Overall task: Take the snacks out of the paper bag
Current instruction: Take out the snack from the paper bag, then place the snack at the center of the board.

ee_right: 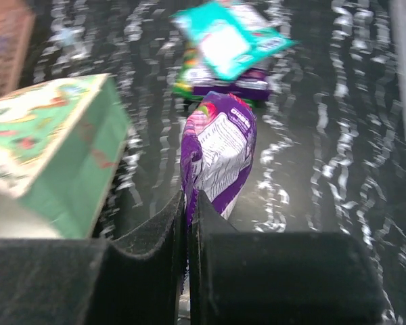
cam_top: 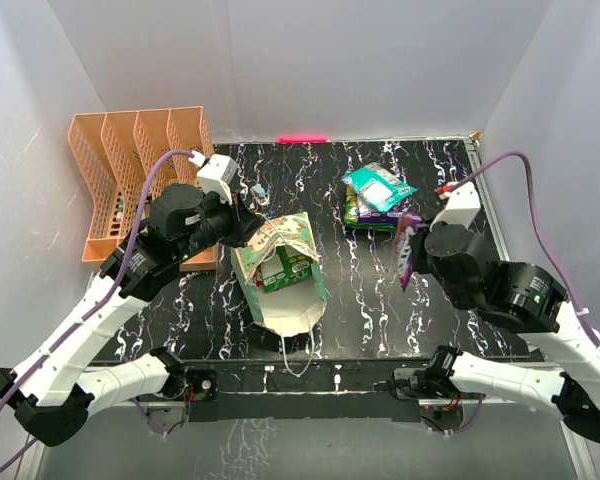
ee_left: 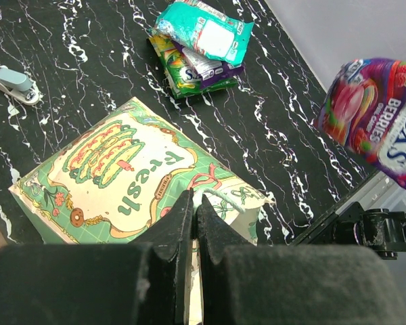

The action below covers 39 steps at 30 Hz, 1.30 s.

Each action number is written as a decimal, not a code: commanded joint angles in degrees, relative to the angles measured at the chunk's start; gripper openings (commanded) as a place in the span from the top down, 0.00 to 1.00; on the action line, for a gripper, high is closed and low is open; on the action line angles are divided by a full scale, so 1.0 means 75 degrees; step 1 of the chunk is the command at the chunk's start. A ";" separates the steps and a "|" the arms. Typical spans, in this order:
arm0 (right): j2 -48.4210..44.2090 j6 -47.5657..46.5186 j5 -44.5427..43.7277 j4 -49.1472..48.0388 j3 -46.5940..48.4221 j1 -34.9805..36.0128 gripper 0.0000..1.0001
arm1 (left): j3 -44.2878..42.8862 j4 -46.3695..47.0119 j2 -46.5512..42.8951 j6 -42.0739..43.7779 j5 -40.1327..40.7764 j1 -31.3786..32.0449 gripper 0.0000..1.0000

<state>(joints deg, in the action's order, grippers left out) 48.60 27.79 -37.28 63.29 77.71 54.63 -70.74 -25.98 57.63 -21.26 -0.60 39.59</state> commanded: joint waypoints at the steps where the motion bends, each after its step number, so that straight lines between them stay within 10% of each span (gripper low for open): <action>1: -0.0074 0.0748 -0.3263 -0.0264 -0.1015 0.0016 0.93 | -0.0249 0.0001 -0.0139 0.0092 0.0063 0.0019 1.00; 5: 0.0996 0.0555 -0.4671 -0.0113 -0.1807 -0.0506 0.93 | -0.0261 0.0002 -0.0147 0.0092 -0.0012 0.0018 1.00; 10: 0.2060 -0.2578 -0.4466 -0.2240 -0.3554 -0.2000 0.93 | -0.0338 -0.0100 -0.0190 0.0192 -0.0038 0.0018 1.00; 16: 0.2952 -0.4705 -0.1668 -0.4995 -0.4899 -0.2192 0.92 | -0.0388 -0.0145 -0.0245 0.0253 -0.0042 0.0018 1.00; 26: 0.1889 -0.4194 0.2369 -0.5348 -0.4029 -0.2449 0.14 | -0.0295 -0.0099 -0.0300 0.0152 -0.0138 0.0018 1.00; 39: -0.1260 -0.6021 0.6977 -0.3553 -0.3214 -0.2445 0.14 | -0.0272 0.0026 -0.0296 0.0159 -0.0256 0.0018 1.00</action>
<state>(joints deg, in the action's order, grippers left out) 42.35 -8.60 -3.22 35.24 55.22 36.47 -71.46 -27.22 56.86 -20.16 -1.61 39.59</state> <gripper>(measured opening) 0.862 0.013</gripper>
